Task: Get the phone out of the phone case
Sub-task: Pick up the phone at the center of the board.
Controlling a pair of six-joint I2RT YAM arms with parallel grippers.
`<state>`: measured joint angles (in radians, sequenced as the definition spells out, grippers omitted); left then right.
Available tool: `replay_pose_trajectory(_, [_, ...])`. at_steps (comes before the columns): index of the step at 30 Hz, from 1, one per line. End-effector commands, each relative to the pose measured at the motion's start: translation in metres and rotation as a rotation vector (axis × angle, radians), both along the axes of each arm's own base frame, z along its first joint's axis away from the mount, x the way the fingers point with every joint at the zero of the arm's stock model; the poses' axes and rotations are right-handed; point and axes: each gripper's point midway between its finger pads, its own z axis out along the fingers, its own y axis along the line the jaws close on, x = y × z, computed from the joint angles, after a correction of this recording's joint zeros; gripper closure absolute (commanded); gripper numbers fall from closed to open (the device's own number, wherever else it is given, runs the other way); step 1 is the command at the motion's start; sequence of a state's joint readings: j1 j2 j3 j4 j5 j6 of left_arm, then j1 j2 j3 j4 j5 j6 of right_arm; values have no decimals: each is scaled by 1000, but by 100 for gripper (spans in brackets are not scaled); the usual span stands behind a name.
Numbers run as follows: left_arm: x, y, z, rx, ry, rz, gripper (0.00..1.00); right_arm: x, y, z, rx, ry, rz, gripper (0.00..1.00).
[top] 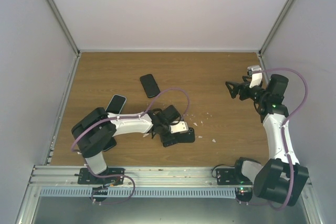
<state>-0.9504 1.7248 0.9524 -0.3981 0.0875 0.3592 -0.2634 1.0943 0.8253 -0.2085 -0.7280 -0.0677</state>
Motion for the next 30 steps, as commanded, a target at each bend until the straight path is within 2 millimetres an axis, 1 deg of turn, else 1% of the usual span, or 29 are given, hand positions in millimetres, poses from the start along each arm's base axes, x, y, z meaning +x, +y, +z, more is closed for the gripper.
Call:
replay_pose_trajectory(1, [13, 5, -9, 39, 1, 21, 11, 6, -6, 12, -5, -24, -29, 0])
replay_pose_trajectory(4, [11, 4, -12, 40, 10, -2, 12, 7, -9, 14, -15, -32, -47, 0])
replay_pose_trajectory(8, [14, -1, -14, 44, -4, -48, 10, 8, -10, 17, -17, -39, -49, 0])
replay_pose_trajectory(11, [14, -6, -15, 44, 10, -66, 10, 10, -10, 17, -16, -35, -45, 0])
replay_pose_trajectory(12, [15, -8, -16, 44, 15, -68, 12, 10, -9, 17, -16, -33, -44, 0])
replay_pose_trajectory(14, [16, -10, -20, 52, 24, -60, 18, 10, -10, 19, -20, -35, -45, 0])
replay_pose_trajectory(16, [19, -10, -24, 67, 29, -48, 23, 9, -10, 20, -25, -37, -44, 0])
replay_pose_trajectory(18, [20, -11, -23, 65, 26, -43, 28, 8, -9, 23, -32, -43, -42, 0])
replay_pose_trajectory(20, [22, -15, -14, 39, 16, -43, 32, 8, -9, 25, -35, -45, -36, 0])
replay_pose_trajectory(23, [29, -22, 10, -26, -16, -24, 40, 7, -5, 27, -28, -40, -14, 0])
replay_pose_trajectory(27, [43, -30, 53, -171, 1, 16, 47, 4, 2, 32, -16, -45, 34, 0])
replay_pose_trajectory(30, [50, -32, 86, -294, 44, 22, 50, -4, 14, 36, -23, -79, 124, 0])
